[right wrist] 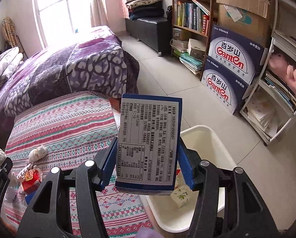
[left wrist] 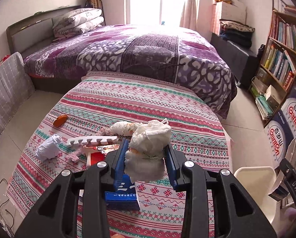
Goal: Collect trash
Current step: 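Carry both items over the cream bin and open both tools to drop them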
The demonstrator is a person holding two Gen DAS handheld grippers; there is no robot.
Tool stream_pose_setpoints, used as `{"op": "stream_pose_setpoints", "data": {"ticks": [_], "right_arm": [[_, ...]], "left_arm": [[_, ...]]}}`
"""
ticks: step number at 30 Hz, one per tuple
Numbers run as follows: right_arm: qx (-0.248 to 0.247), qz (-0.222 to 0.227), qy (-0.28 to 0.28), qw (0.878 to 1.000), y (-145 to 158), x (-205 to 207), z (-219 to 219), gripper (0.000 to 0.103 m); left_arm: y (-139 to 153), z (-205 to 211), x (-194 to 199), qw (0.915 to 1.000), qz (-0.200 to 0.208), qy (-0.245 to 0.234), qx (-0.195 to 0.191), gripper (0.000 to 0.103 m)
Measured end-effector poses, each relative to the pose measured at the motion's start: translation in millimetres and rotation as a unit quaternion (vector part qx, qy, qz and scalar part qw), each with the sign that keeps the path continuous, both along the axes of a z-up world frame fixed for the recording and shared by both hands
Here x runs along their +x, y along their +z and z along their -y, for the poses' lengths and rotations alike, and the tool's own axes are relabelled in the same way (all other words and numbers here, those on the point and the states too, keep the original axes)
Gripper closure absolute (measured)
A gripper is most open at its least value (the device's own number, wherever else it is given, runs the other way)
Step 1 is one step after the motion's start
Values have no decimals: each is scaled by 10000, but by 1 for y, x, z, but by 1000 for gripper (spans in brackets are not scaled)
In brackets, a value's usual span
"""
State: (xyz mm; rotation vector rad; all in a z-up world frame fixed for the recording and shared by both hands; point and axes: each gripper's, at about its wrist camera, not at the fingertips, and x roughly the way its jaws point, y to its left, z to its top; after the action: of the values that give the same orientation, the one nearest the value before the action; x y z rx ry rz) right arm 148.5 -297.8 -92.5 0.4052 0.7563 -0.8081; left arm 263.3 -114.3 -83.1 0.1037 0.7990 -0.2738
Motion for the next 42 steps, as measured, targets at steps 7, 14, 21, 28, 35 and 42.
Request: {"op": "stream_pose_setpoints", "data": {"ticks": [7,14,21,28,35,42], "right_arm": [[106,43,-539,9985,4,-24,33,46],[188,285,-1120,9931,11,-56,65,11],[248,390,-1511,9874,17,-84,94,8],[167,490,-1857,9812,26,-109,115,7],[342,648,-2166,9735,31,-132,137,7],[226,723,-2225,9720,39,-137,138,7]], "left_arm": [[-7,36,-15,9990,-95,-424,44,67],[-17,79,-37,9948,-243,-982,89,67],[-26,121,-64,9884,-369,-1468,83,67],[-33,160,-92,9780,-490,-2025,49,66],[-37,187,-112,9558,-895,-2769,-412,54],[-29,187,-127,9404,-792,-3283,-412,25]]}}
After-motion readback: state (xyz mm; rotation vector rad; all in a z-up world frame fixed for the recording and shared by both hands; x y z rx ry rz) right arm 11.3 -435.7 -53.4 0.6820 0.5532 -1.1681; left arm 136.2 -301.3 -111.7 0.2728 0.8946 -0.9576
